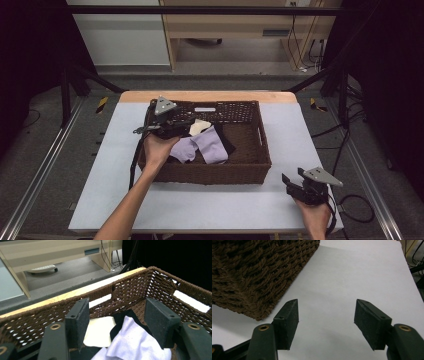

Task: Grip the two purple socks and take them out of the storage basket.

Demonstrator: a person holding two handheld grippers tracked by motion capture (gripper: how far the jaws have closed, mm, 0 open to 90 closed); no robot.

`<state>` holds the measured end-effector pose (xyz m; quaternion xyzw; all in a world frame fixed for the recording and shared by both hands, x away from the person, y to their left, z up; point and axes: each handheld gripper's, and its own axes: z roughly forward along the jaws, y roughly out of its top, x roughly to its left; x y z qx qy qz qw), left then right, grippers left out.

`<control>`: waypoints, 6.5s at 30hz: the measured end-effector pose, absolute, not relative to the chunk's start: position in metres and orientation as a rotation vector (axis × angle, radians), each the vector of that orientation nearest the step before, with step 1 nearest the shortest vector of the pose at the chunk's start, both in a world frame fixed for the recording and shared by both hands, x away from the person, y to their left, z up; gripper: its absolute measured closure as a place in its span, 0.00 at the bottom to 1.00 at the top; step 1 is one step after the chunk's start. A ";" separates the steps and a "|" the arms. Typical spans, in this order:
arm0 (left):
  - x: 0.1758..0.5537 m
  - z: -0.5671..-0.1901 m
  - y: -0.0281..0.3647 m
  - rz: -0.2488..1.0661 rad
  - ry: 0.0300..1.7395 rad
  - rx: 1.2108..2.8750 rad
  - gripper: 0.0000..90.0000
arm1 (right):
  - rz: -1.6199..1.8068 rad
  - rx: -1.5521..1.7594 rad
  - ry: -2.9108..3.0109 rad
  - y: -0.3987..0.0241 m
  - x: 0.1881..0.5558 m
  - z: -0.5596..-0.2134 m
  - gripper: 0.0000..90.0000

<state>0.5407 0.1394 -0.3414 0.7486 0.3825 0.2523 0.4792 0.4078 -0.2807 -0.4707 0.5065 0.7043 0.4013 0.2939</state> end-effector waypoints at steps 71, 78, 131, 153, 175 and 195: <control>0.585 -0.398 0.109 0.339 1.071 2.232 0.95 | 1.061 1.357 1.894 -0.282 0.409 -0.474 0.42; 0.570 -0.379 0.117 0.373 0.993 2.135 0.95 | 1.055 1.354 1.901 -0.281 0.409 -0.475 0.42; 0.399 -0.280 0.208 0.441 0.655 1.765 0.95 | 1.055 1.351 1.896 -0.282 0.406 -0.474 0.47; 0.379 -0.354 0.210 0.320 0.715 1.848 0.95 | 1.049 1.353 1.900 -0.281 0.405 -0.474 0.47; 0.391 -0.430 0.170 0.207 0.769 2.092 0.95 | 1.044 1.364 1.900 -0.283 0.406 -0.478 0.47; 0.389 -0.412 0.183 0.323 0.783 1.983 0.80 | 1.028 1.366 1.911 -0.282 0.406 -0.480 0.47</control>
